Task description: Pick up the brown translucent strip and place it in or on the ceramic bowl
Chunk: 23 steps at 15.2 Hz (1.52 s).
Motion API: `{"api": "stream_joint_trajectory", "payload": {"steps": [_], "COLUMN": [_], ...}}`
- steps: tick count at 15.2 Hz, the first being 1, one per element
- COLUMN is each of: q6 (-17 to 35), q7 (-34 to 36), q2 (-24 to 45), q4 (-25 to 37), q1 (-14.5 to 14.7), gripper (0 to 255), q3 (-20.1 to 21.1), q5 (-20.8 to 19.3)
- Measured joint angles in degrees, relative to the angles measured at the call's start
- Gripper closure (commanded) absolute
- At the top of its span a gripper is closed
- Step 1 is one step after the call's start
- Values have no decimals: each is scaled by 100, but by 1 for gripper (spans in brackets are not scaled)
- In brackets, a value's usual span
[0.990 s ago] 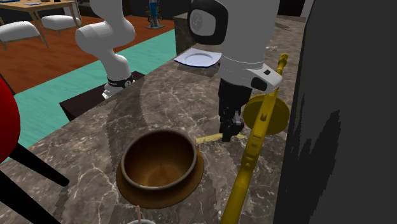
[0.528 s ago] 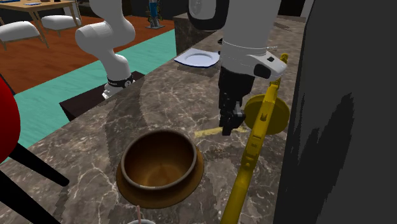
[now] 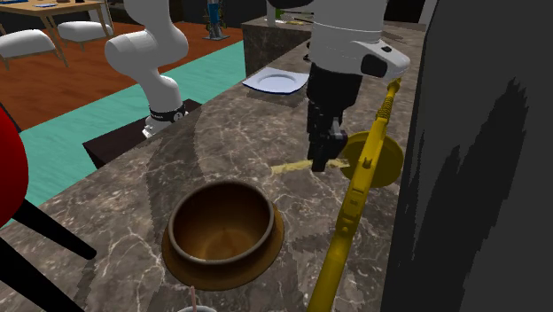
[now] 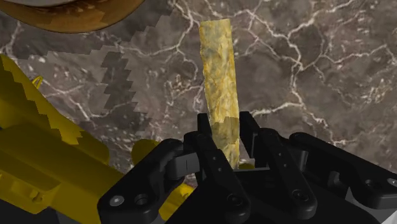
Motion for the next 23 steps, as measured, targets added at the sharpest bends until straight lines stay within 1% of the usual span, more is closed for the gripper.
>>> {"api": "stream_joint_trajectory", "payload": {"steps": [10,17,18,19,22,23], "q6": [-724,-1257,-1275,-1231,-1256,-1219], "q7": [-70,-120,-169,-251,-576,-688], "q2": [-102,-32,-11,-79,-43,-71], "q4": [625,1232,1275,1168,1261,1207], "q1": [-10,-23,-58,-118,-358,-438], "gripper": [255,255,255,255,255,255], "q3": [-10,-14,-26,-53,-146,-180], "q5": [4,17,23,24,59,65]}}
